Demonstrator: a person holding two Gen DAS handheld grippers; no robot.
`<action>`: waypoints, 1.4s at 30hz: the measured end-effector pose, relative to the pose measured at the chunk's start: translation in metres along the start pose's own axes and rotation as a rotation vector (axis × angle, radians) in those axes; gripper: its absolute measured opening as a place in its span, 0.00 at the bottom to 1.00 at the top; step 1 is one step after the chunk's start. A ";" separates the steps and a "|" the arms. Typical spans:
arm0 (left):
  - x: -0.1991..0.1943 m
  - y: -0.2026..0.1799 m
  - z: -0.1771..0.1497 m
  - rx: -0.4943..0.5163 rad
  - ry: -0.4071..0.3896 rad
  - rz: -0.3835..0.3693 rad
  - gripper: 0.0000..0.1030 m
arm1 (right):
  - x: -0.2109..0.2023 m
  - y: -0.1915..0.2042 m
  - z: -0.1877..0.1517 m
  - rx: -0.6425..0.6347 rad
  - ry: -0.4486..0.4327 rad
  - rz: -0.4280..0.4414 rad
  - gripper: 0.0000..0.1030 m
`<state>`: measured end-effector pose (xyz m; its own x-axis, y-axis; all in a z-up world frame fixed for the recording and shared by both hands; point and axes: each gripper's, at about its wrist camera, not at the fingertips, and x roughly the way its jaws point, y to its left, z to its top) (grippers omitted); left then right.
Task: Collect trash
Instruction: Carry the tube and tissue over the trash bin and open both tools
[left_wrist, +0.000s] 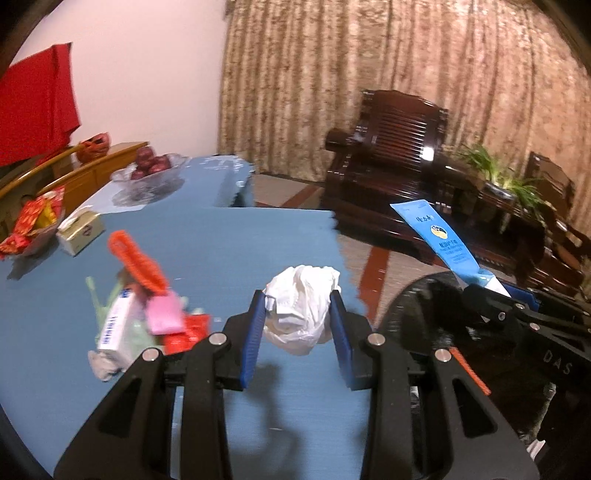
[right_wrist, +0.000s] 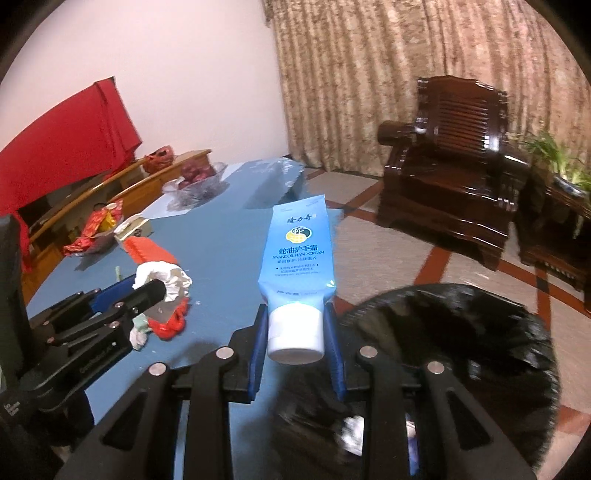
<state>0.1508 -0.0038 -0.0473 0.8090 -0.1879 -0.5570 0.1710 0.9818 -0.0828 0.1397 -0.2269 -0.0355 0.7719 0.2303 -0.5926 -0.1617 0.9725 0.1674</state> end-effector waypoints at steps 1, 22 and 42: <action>0.001 -0.007 -0.001 0.006 0.000 -0.012 0.33 | -0.004 -0.006 -0.002 0.006 -0.002 -0.011 0.28; 0.032 -0.144 -0.014 0.154 0.031 -0.224 0.33 | -0.056 -0.123 -0.048 0.135 0.009 -0.232 0.28; 0.018 -0.125 -0.011 0.151 0.013 -0.201 0.88 | -0.070 -0.131 -0.059 0.135 -0.033 -0.283 0.94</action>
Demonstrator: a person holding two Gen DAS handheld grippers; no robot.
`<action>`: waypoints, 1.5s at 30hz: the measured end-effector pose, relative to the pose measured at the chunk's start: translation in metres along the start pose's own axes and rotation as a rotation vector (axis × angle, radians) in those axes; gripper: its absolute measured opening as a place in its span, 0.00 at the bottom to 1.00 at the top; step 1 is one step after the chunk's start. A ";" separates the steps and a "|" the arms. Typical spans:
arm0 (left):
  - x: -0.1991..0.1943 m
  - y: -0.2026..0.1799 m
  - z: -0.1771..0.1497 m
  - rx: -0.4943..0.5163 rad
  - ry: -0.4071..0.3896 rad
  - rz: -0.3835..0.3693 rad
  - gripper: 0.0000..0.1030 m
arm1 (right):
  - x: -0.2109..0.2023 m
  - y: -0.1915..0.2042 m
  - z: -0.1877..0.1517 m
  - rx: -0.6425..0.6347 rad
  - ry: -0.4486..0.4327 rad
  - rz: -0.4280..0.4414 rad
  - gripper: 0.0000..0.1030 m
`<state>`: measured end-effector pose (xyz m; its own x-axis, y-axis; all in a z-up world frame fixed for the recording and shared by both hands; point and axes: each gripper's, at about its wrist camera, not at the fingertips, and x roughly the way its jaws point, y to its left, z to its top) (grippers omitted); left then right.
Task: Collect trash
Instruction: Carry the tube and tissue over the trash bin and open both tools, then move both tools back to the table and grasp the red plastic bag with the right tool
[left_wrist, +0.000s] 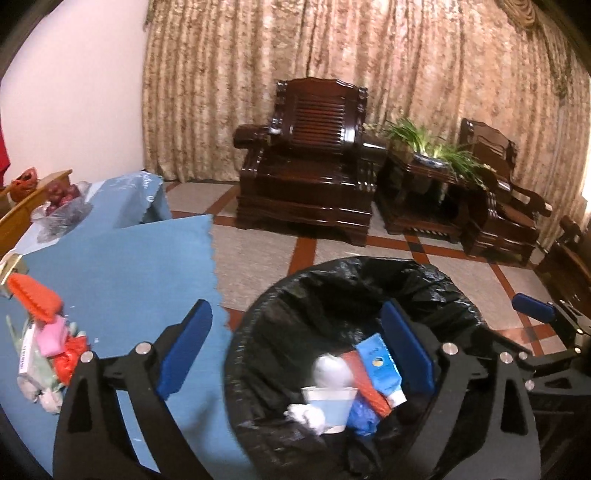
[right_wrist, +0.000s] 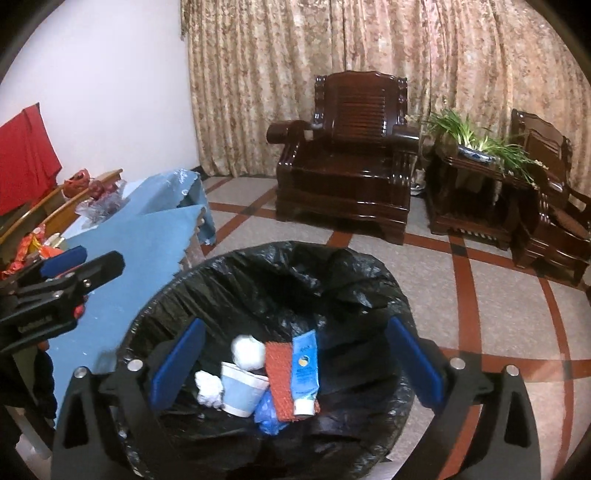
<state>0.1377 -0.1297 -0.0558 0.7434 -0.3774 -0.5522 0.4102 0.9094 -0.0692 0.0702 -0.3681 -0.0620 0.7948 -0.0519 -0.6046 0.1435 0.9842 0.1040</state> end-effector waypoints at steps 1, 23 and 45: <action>-0.003 0.003 0.000 -0.003 -0.003 0.009 0.89 | -0.001 0.002 0.001 0.001 -0.002 0.007 0.94; -0.082 0.136 -0.022 -0.136 -0.063 0.283 0.90 | 0.018 0.125 0.018 -0.150 -0.018 0.179 0.94; -0.109 0.275 -0.084 -0.283 0.023 0.543 0.90 | 0.088 0.276 0.003 -0.258 0.045 0.358 0.94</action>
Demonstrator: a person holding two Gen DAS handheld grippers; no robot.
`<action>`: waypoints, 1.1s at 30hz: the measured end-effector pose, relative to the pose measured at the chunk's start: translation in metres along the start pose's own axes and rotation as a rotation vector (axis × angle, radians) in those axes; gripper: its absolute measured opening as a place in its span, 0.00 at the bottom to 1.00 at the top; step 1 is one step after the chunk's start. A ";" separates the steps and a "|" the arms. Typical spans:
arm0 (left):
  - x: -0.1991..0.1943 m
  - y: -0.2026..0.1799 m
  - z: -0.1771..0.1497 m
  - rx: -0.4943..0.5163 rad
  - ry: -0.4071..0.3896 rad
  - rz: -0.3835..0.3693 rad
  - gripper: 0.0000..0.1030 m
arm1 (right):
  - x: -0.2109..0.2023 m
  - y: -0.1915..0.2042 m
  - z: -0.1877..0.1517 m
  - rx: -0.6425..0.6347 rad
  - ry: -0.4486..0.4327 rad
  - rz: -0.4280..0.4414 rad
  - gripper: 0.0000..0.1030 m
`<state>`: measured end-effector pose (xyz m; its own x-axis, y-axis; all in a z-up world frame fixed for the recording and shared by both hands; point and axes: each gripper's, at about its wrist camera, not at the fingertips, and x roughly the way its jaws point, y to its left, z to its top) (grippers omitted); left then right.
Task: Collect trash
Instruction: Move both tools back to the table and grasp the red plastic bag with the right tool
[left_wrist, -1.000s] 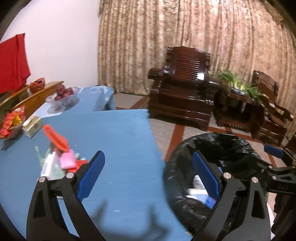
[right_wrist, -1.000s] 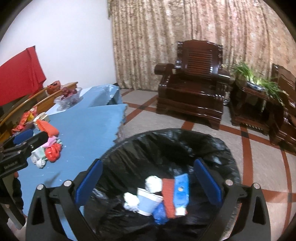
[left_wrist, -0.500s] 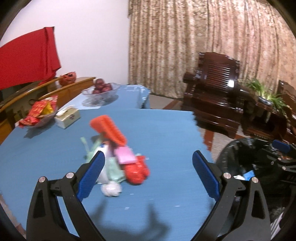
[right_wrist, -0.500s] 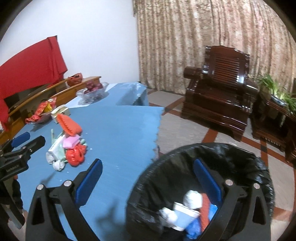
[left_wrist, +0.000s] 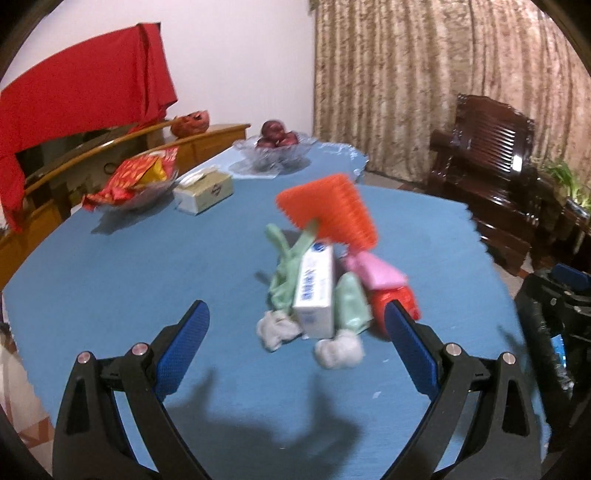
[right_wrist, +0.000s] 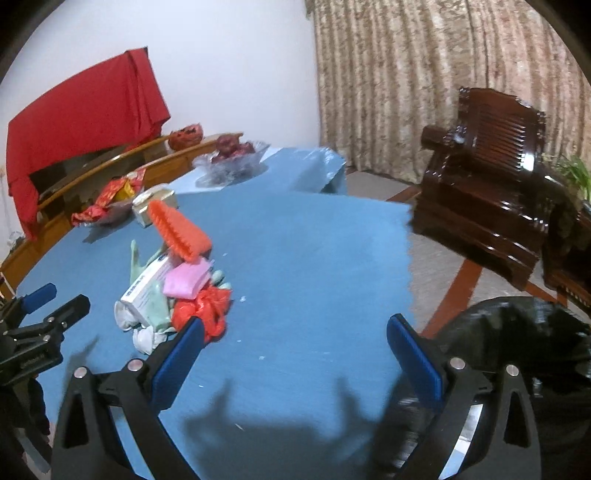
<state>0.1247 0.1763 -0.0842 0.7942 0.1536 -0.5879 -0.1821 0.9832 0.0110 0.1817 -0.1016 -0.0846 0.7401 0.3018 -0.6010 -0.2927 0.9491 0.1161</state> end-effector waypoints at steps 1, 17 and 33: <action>0.004 0.004 -0.002 -0.004 0.008 0.007 0.90 | 0.010 0.007 -0.001 -0.004 0.012 0.008 0.94; 0.035 0.036 -0.016 -0.051 0.067 0.041 0.90 | 0.080 0.062 -0.009 -0.060 0.134 0.088 0.79; 0.042 0.041 -0.011 -0.071 0.066 0.043 0.90 | 0.107 0.085 -0.009 -0.098 0.185 0.119 0.70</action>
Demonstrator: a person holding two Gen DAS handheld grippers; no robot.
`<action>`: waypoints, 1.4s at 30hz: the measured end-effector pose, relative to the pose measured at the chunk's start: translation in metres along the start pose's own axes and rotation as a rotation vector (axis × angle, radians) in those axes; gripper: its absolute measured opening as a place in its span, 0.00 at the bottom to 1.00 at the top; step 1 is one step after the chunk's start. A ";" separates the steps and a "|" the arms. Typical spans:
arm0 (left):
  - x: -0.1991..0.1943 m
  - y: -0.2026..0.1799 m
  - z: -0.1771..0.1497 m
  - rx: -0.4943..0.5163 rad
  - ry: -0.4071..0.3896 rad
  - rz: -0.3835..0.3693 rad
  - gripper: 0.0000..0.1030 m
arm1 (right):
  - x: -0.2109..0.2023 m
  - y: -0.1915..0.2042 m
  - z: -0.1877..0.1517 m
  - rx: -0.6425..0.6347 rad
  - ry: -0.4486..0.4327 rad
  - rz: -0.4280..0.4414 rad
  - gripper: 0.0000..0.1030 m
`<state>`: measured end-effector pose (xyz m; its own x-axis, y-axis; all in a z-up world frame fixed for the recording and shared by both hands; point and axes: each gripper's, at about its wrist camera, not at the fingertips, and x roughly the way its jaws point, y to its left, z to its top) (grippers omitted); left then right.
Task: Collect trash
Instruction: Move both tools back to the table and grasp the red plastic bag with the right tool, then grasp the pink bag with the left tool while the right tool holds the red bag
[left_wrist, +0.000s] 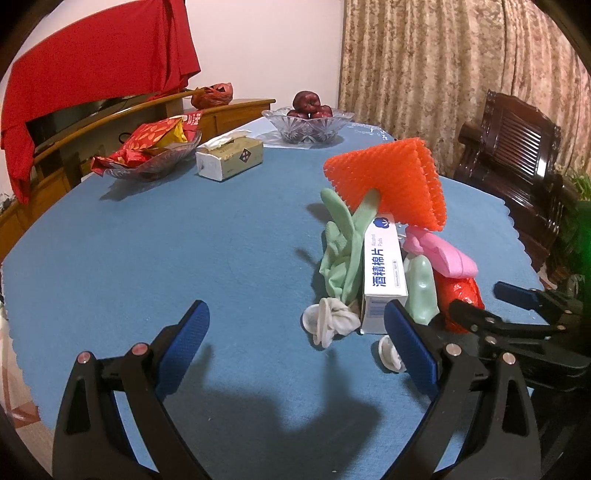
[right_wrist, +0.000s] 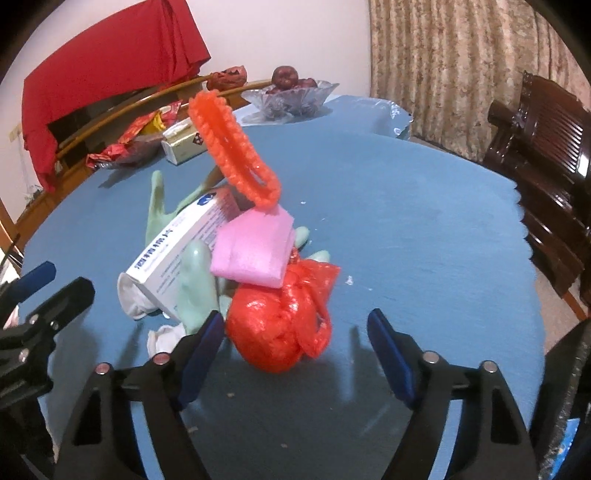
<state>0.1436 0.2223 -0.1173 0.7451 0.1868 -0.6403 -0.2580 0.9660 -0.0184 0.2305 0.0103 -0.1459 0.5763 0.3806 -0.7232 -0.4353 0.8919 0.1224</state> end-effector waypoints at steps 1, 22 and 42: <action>0.000 0.000 0.000 -0.001 0.000 -0.001 0.90 | 0.004 0.000 0.000 0.001 0.008 0.006 0.68; 0.001 -0.044 -0.014 0.031 0.044 -0.084 0.81 | -0.032 -0.049 -0.023 0.054 0.016 -0.032 0.42; 0.028 -0.078 -0.029 0.069 0.155 -0.159 0.30 | -0.042 -0.071 -0.024 0.078 -0.003 -0.044 0.42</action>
<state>0.1670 0.1468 -0.1561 0.6683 0.0069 -0.7439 -0.0987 0.9919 -0.0794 0.2205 -0.0745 -0.1406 0.5959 0.3409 -0.7271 -0.3542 0.9242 0.1431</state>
